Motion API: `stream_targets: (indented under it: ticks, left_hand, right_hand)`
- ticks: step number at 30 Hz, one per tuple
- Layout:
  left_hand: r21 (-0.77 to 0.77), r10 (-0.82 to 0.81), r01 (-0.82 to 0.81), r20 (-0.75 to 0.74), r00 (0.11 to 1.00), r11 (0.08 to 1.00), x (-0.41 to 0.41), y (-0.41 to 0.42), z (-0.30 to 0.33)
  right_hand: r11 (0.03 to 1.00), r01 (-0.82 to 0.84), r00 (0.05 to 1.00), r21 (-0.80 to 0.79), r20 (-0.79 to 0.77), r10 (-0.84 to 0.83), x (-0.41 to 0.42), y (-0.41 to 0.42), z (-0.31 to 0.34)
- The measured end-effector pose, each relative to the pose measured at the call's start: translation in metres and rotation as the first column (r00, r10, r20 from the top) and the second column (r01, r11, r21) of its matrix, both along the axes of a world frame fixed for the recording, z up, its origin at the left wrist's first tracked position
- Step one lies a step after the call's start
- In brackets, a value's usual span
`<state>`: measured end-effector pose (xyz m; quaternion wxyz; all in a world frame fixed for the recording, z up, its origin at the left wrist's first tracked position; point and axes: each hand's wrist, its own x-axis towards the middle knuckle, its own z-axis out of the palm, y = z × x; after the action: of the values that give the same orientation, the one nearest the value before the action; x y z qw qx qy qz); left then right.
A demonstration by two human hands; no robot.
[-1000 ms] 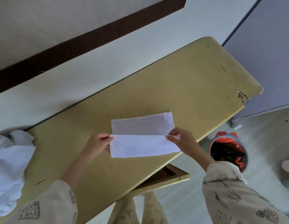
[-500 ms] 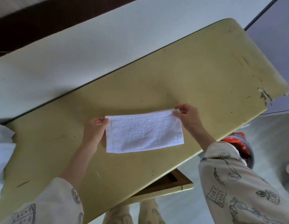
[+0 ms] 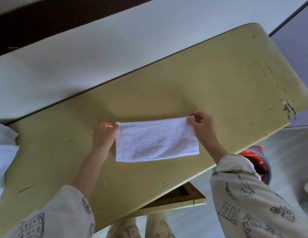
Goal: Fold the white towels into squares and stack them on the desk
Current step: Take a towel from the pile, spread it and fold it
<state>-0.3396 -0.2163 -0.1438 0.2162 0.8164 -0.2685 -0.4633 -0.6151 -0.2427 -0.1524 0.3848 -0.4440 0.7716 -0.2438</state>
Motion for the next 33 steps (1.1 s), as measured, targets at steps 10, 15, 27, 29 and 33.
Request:
stream_targets:
  ticks: [10,15,27,29,33]
  left_hand:
    - [-0.018,-0.036,0.038,0.089,0.995,0.999,-0.010,-0.001,0.009]
    - [-0.047,-0.041,0.046,0.102,0.994,0.998,-0.011,0.001,0.011]
    - [-0.128,-0.448,0.732,0.717,0.534,0.669,-0.057,0.054,-0.007]
    - [-0.083,-0.522,0.791,0.709,0.475,0.607,-0.070,0.055,-0.019]
    - [0.038,-0.589,0.831,0.724,0.360,0.554,-0.063,0.058,-0.042]
  right_hand:
    - [0.999,0.013,0.998,-0.041,-0.055,-0.015,0.004,0.003,-0.004]
    - [0.997,-0.040,0.992,-0.065,-0.120,0.032,0.003,0.003,-0.002]
    - [0.722,-0.625,0.726,-0.297,-0.562,0.397,0.058,0.072,-0.015]
    - [0.719,-0.658,0.673,-0.224,-0.602,0.429,0.069,0.077,-0.026]
    - [0.721,-0.692,0.552,-0.033,-0.668,0.499,0.056,0.078,-0.041]
